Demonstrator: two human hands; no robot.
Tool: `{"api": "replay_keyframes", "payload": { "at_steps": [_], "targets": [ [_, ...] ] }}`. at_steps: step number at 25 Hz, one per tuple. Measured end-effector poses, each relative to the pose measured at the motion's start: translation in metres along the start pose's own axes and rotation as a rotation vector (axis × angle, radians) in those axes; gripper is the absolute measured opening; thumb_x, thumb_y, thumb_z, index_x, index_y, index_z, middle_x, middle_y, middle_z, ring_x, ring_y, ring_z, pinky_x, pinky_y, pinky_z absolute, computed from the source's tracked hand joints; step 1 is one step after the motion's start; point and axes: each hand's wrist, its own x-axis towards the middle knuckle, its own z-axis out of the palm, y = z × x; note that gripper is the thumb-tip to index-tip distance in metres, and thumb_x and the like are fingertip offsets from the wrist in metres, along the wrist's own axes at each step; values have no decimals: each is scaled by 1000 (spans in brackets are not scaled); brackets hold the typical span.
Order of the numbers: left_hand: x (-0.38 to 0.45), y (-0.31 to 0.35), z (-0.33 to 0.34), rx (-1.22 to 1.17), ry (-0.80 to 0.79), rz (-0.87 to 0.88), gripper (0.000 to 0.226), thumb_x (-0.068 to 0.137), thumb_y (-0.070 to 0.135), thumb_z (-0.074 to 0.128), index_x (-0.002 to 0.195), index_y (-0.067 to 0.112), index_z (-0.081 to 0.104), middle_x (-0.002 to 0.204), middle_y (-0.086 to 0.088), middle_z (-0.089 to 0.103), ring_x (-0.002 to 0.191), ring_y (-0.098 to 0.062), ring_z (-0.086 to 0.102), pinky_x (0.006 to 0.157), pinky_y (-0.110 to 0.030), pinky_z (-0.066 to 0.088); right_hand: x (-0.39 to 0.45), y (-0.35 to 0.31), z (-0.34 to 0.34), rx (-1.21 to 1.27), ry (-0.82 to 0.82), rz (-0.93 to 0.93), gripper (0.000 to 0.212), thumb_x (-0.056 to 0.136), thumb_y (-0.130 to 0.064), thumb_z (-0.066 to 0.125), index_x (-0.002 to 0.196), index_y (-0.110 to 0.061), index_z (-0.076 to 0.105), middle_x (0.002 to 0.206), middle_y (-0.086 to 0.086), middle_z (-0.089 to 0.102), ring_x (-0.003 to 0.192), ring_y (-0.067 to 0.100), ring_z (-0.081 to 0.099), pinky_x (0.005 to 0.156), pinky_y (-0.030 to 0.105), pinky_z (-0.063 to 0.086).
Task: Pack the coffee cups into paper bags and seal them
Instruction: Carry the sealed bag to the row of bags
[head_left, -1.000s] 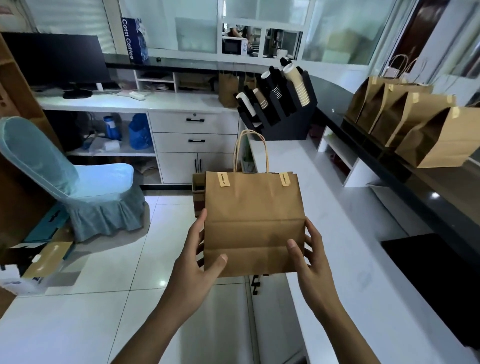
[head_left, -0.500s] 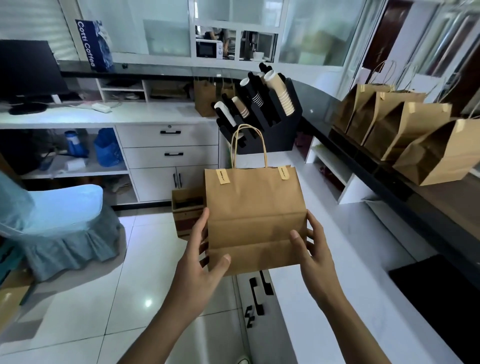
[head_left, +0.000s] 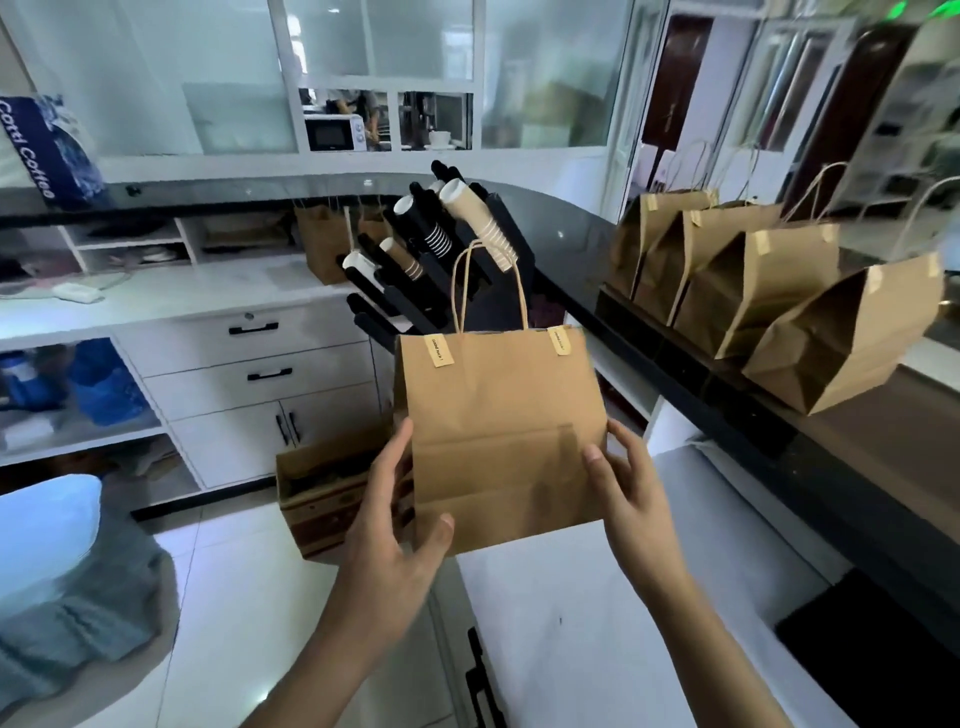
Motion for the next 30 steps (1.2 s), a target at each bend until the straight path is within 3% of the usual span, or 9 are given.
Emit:
{"api": "replay_keyframes", "payload": {
  "at_steps": [2, 6, 10, 13, 18, 23, 26, 30],
  "targets": [
    [25, 3, 17, -18, -9, 17, 94, 94, 6, 69, 151, 63, 20, 158, 16, 40, 147, -2, 35, 120, -49, 35, 25, -5, -11, -21, 42, -24, 45, 98, -48, 57, 141, -40, 47, 125, -14, 65, 103, -12, 63, 75, 6, 48],
    [53, 4, 55, -18, -110, 17, 81, 91, 27, 72, 150, 60, 26, 156, 25, 39, 143, 2, 38, 119, -45, 39, 55, -10, -42, -58, 136, -51, 47, 95, -55, 54, 139, -42, 46, 133, -16, 55, 121, 1, 56, 86, 12, 44],
    [72, 18, 100, -45, -211, 103, 77, 93, 14, 70, 150, 50, 33, 147, 28, 44, 135, 9, 42, 112, -32, 44, 69, -15, -91, -97, 259, -52, 65, 89, -65, 53, 148, -39, 43, 146, -6, 48, 128, 6, 52, 94, 18, 42],
    [80, 29, 139, -67, -311, 183, 78, 92, 3, 68, 152, 40, 35, 142, 27, 47, 134, 3, 46, 106, -21, 48, 71, -17, -136, -102, 371, -74, 65, 92, -63, 57, 150, -37, 45, 146, -5, 52, 134, 10, 50, 106, 29, 45],
    [83, 47, 202, -137, -460, 316, 80, 91, 3, 71, 154, 36, 34, 145, 16, 45, 141, -17, 44, 110, -35, 47, 60, -20, -203, -153, 574, -119, 59, 95, -56, 58, 148, -31, 49, 142, -7, 59, 132, 3, 52, 110, 28, 43],
    [82, 62, 259, -146, -560, 383, 80, 87, 16, 64, 153, 44, 30, 147, 14, 38, 145, -19, 38, 113, -45, 44, 51, -21, -257, -150, 739, -97, 36, 107, -32, 51, 142, -27, 55, 130, -20, 61, 123, -9, 54, 110, 31, 45],
    [80, 66, 288, -127, -612, 416, 79, 88, 17, 63, 155, 42, 28, 146, 12, 37, 144, -18, 37, 112, -35, 44, 56, -14, -285, -126, 803, -55, 31, 106, -35, 52, 136, -34, 58, 130, -17, 63, 125, 3, 56, 113, 40, 45],
    [80, 66, 327, -72, -621, 471, 82, 89, 13, 63, 155, 43, 26, 149, 1, 35, 143, -17, 36, 108, -9, 34, 69, -3, -317, -85, 857, 1, 37, 95, -50, 51, 129, -39, 60, 132, -9, 65, 127, 16, 58, 112, 48, 45]
  ]
}}
